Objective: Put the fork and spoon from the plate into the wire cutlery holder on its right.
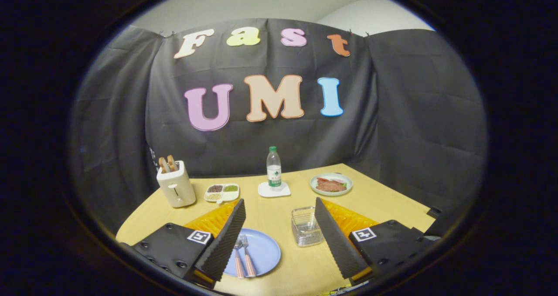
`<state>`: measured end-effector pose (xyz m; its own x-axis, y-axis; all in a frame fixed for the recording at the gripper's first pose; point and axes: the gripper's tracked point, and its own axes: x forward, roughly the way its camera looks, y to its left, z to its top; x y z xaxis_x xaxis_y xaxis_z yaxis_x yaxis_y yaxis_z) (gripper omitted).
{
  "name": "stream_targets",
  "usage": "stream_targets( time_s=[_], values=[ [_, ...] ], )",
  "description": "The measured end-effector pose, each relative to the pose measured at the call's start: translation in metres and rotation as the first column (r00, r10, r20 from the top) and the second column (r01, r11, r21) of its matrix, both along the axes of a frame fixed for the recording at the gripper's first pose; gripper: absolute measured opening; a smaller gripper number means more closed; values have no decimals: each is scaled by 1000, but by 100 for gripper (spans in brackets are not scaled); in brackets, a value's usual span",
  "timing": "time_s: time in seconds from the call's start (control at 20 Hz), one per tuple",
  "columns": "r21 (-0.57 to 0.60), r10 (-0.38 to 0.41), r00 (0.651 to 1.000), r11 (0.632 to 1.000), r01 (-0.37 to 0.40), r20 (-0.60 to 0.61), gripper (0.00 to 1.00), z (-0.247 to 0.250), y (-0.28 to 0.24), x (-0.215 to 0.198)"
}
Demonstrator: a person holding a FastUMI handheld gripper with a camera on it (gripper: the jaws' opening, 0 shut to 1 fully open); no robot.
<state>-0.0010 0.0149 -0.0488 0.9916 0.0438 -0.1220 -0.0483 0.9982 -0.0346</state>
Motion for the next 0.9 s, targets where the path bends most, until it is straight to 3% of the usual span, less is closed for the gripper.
stream_targets(
  time_s=[0.45, 0.9],
  values=[
    [-44, 76, 984, 996, -84, -160, 100, -83, 19, 0],
    [-94, 143, 930, 978, -184, -339, 100, -172, 33, 6]
  ],
)
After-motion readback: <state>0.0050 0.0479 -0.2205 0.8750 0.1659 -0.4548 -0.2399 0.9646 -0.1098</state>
